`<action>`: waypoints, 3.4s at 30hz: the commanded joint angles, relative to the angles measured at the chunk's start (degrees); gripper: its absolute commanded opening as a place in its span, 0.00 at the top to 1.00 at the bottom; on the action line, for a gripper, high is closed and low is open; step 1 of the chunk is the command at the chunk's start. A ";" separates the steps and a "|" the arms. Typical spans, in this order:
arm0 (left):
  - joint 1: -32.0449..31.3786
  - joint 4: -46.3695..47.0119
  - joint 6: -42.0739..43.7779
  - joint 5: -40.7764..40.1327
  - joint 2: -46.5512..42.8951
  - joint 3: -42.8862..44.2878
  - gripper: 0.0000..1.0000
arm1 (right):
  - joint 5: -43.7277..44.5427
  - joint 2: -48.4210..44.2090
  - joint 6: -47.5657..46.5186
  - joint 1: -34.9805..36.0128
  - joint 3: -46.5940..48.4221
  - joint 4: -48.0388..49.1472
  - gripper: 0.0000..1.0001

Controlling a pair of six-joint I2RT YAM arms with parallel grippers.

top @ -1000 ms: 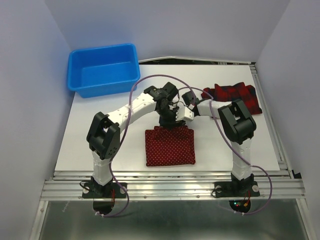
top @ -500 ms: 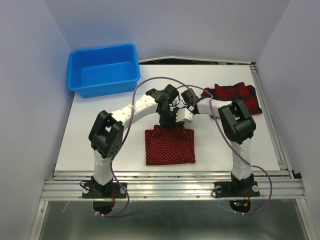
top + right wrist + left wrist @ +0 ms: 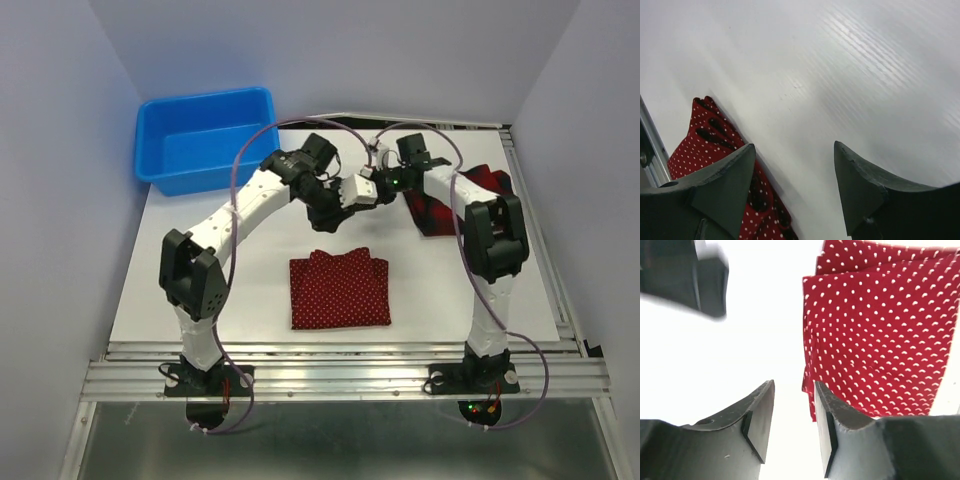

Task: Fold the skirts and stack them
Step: Fold the skirt, then neatly place the folded skirt to the corner

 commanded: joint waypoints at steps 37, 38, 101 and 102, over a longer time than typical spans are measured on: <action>14.64 36.41 -44.54 4.86 6.81 -24.86 0.83 | 17.61 -5.57 -3.33 0.83 -15.18 -9.90 0.40; 14.90 35.89 -44.45 4.51 6.82 -22.41 0.82 | 17.61 -5.39 -3.07 0.83 -12.81 -10.16 0.40; 5.68 45.55 -84.09 -21.34 -5.66 -40.32 0.89 | 19.55 -9.79 11.70 -3.48 -16.57 0.03 0.84; 5.68 45.81 -83.92 -20.99 -5.84 -40.32 0.95 | 19.46 -9.87 11.53 -3.48 -16.31 0.03 0.89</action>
